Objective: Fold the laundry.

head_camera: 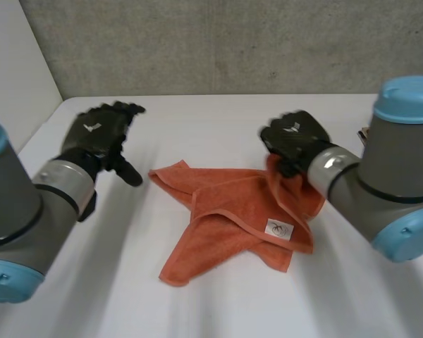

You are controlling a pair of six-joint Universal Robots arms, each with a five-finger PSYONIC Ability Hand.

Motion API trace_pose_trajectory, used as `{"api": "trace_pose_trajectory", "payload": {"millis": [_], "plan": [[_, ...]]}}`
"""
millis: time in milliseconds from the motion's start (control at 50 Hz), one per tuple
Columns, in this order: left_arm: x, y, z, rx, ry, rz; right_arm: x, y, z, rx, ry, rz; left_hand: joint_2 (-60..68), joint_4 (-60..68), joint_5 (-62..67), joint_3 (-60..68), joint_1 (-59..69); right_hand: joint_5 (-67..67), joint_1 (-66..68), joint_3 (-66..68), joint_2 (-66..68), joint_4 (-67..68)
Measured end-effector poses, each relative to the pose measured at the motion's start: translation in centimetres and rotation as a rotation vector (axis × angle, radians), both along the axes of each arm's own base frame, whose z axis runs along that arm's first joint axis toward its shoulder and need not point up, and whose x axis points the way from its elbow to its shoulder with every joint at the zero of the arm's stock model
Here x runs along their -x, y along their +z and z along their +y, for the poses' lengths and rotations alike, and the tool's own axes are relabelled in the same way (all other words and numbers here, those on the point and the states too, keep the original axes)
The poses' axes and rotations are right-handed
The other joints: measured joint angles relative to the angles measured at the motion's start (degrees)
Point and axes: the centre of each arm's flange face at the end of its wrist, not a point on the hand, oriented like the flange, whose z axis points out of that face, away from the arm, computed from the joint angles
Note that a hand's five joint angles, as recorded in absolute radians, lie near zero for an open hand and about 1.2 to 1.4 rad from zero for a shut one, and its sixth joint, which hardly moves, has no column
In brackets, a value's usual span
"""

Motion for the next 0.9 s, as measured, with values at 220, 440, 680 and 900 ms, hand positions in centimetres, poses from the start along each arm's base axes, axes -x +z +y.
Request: {"api": "trace_pose_trajectory", "payload": {"millis": [220,440,680,900], "plan": [[-5.4,5.2,-1.6,0.188,0.217,0.096,-10.0,0.6,8.1,-0.014,0.368,-0.164,0.0,0.0,0.0,0.0,0.0,0.4,0.0,0.0,0.2,0.0],[-8.5,6.7,-2.1,0.237,0.301,0.196,-13.0,-2.5,10.0,-0.152,0.403,-0.067,0.0,0.0,0.0,0.0,0.0,-53.8,-51.4,-55.9,-55.5,-56.1],[-5.6,2.4,1.1,-0.023,0.132,0.118,-3.0,4.5,3.0,-0.105,0.093,-0.116,0.0,0.0,0.0,0.0,0.0,-53.8,-51.4,-56.2,-55.6,-56.6],[-3.5,-4.2,2.4,-0.345,0.030,0.008,4.9,-2.0,1.0,-0.375,-0.132,-0.055,0.0,0.0,0.0,0.0,0.0,-53.8,-51.4,-56.2,-55.6,-56.6]]}}
